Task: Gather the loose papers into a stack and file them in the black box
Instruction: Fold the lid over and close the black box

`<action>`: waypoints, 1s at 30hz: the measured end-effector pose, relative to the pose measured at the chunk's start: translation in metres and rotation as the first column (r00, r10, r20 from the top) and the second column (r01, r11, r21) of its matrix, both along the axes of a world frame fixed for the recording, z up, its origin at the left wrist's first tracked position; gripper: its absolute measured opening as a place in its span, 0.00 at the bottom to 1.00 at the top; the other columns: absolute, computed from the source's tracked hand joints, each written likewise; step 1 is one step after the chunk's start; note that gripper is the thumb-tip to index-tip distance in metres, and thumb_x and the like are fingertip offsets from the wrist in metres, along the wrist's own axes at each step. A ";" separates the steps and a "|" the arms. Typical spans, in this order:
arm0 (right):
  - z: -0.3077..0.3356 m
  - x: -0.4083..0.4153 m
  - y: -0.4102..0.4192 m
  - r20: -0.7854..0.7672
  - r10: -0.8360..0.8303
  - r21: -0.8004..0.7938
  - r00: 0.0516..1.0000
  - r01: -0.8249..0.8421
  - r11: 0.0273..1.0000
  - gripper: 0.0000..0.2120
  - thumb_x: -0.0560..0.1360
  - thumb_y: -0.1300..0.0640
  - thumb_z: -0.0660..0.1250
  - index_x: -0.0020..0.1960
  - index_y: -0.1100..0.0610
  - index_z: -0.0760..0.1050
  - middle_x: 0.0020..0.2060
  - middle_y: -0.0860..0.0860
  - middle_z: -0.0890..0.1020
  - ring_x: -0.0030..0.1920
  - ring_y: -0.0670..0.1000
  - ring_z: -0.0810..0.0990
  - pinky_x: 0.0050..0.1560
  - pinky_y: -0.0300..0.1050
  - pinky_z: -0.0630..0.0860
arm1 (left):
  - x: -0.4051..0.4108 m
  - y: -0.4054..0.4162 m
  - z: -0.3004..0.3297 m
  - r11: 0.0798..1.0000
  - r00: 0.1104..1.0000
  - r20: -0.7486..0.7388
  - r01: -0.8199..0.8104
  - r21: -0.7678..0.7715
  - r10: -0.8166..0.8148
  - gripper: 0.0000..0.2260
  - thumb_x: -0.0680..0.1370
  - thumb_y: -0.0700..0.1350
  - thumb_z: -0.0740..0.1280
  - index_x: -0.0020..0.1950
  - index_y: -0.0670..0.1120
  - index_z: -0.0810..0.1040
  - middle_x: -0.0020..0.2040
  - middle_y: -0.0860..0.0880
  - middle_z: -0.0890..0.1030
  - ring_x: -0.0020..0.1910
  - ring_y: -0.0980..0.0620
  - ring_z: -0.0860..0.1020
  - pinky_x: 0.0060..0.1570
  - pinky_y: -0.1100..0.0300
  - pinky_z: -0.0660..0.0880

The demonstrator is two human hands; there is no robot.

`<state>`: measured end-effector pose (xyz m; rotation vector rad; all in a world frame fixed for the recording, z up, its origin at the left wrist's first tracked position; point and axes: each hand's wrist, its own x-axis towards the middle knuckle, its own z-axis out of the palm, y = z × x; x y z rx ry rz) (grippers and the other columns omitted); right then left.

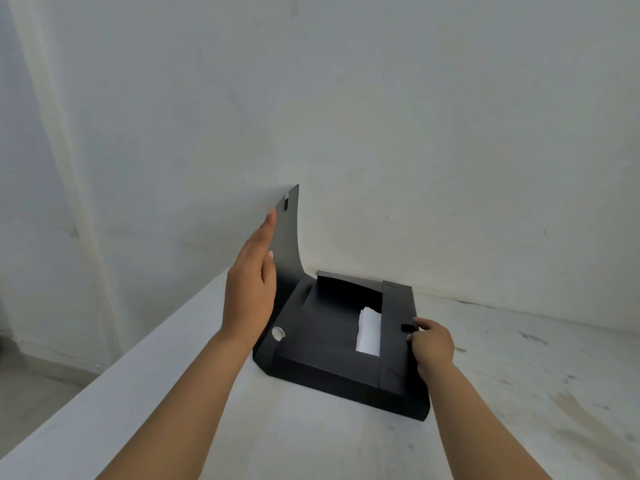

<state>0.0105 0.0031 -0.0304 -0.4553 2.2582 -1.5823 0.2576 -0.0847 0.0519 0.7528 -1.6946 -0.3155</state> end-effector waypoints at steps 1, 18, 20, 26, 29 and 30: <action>-0.002 -0.003 0.000 0.075 0.013 -0.037 0.997 -0.011 0.999 0.24 0.74 0.75 0.58 0.67 0.60 0.73 0.64 0.60 0.76 0.49 0.57 0.77 0.53 0.49 0.77 | -0.004 0.004 0.000 1.000 1.000 0.008 0.011 0.008 -0.011 0.28 0.81 0.37 0.58 0.74 0.60 0.53 0.61 0.49 0.80 0.44 0.52 0.77 0.52 0.60 0.76; 0.004 -0.038 0.027 0.354 0.307 -0.258 0.883 -0.223 0.940 0.12 0.79 0.67 0.56 0.59 0.64 0.75 0.51 0.58 0.81 0.43 0.50 0.80 0.45 0.38 0.77 | -0.071 0.049 -0.035 0.876 0.854 0.231 0.409 0.256 -0.466 0.17 0.77 0.50 0.65 0.66 0.56 0.74 0.61 0.65 0.75 0.55 0.81 0.69 0.59 0.83 0.64; 0.004 -0.041 0.025 0.384 0.302 -0.279 0.873 -0.202 0.939 0.13 0.80 0.62 0.57 0.60 0.66 0.74 0.54 0.59 0.80 0.47 0.53 0.81 0.50 0.42 0.78 | -0.077 0.052 -0.041 0.868 0.833 0.267 0.422 0.261 -0.485 0.17 0.77 0.50 0.65 0.67 0.54 0.75 0.62 0.63 0.77 0.58 0.76 0.72 0.62 0.77 0.67; 0.007 -0.047 0.023 0.393 0.324 -0.289 0.860 -0.219 0.932 0.19 0.81 0.52 0.57 0.64 0.66 0.70 0.54 0.59 0.79 0.54 0.59 0.79 0.58 0.50 0.76 | -0.087 0.059 -0.062 0.854 0.736 0.438 0.408 0.323 -0.517 0.18 0.77 0.54 0.63 0.67 0.56 0.73 0.64 0.59 0.78 0.64 0.64 0.74 0.65 0.66 0.71; 0.010 -0.048 0.024 0.379 0.340 -0.280 0.861 -0.244 0.929 0.16 0.80 0.52 0.58 0.62 0.62 0.71 0.56 0.60 0.79 0.53 0.59 0.80 0.55 0.49 0.77 | -0.088 0.059 -0.073 0.866 0.667 0.553 0.382 0.321 -0.499 0.19 0.77 0.57 0.62 0.68 0.57 0.73 0.66 0.60 0.77 0.66 0.65 0.71 0.66 0.68 0.67; 0.010 -0.049 0.024 0.372 0.340 -0.275 0.864 -0.247 0.929 0.14 0.80 0.53 0.59 0.60 0.62 0.71 0.55 0.60 0.79 0.51 0.58 0.81 0.54 0.49 0.78 | -0.088 0.059 -0.076 0.870 0.642 0.587 0.371 0.323 -0.492 0.21 0.76 0.60 0.61 0.68 0.58 0.72 0.66 0.61 0.76 0.67 0.65 0.70 0.66 0.68 0.65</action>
